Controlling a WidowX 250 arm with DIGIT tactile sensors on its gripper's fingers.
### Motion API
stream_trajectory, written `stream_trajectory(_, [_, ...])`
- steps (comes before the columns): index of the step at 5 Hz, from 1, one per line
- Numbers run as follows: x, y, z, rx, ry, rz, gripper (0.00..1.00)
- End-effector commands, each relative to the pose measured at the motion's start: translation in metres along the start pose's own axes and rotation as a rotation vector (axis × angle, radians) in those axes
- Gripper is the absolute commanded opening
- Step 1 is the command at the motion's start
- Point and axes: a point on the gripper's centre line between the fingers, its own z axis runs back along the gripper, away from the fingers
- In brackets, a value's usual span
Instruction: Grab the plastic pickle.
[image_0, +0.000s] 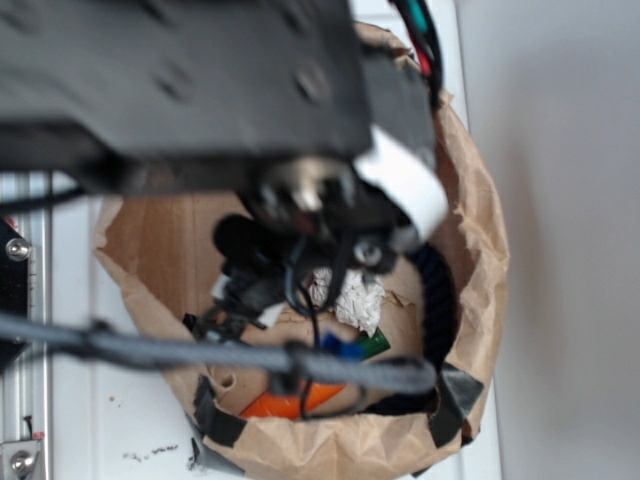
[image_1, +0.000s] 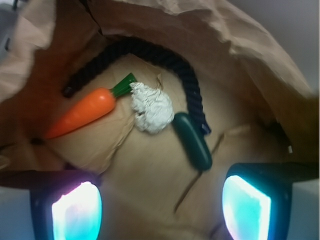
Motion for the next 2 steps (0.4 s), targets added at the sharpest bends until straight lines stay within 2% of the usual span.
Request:
stream_trajectory(1, [0.009, 0.004, -0.036, 0.027, -0.021, -0.207, 1.00])
stream_trajectory(2, [0.009, 0.005, -0.047, 0.009, -0.018, -0.235, 1.00])
